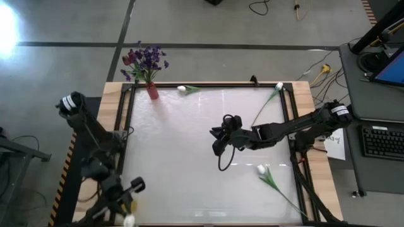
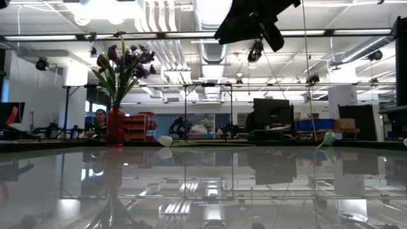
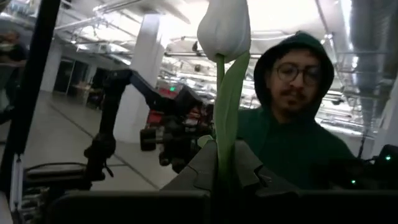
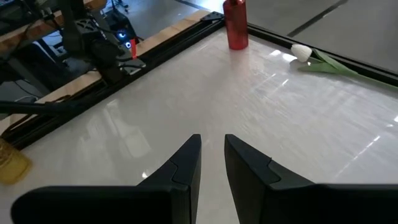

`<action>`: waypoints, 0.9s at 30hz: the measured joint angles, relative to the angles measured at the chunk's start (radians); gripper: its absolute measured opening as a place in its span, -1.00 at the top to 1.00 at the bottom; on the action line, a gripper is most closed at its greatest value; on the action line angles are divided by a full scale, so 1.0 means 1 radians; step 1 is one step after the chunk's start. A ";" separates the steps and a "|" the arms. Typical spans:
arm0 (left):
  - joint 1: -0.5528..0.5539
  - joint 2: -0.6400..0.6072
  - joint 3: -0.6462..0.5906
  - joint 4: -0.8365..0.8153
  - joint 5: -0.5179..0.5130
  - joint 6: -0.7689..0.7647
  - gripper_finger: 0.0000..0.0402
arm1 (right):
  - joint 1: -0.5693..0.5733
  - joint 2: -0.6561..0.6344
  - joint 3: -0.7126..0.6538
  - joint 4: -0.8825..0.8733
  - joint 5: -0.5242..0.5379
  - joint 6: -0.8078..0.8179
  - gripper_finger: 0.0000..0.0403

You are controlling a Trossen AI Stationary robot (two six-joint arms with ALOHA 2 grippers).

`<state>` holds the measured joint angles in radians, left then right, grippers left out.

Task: Sort flowers into vase by color
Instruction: Put the middle white flower into the yellow vase

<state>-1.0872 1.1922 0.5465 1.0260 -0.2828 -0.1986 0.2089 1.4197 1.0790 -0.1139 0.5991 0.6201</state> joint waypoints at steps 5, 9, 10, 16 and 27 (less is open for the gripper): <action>-0.092 0.092 0.046 0.010 -0.182 0.009 1.00 | 0.000 0.000 0.000 0.000 0.000 0.008 0.69; -0.145 0.140 0.031 0.086 -0.315 0.012 1.00 | 0.000 0.000 0.000 0.000 0.000 0.009 0.69; -0.156 0.148 0.020 0.113 -0.334 0.024 1.00 | 0.000 0.000 0.000 0.000 0.000 0.009 0.69; -0.199 0.164 -0.065 0.249 -0.397 0.106 1.00 | 0.002 0.000 0.000 0.000 -0.011 0.022 0.69; -0.234 0.096 -0.225 0.398 -0.416 0.151 1.00 | 0.002 0.000 0.000 0.000 -0.034 0.062 0.69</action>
<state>-1.3207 1.2878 0.3210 1.4237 -0.6990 -0.0478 0.2108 1.4197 1.0790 -0.1139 0.5652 0.6822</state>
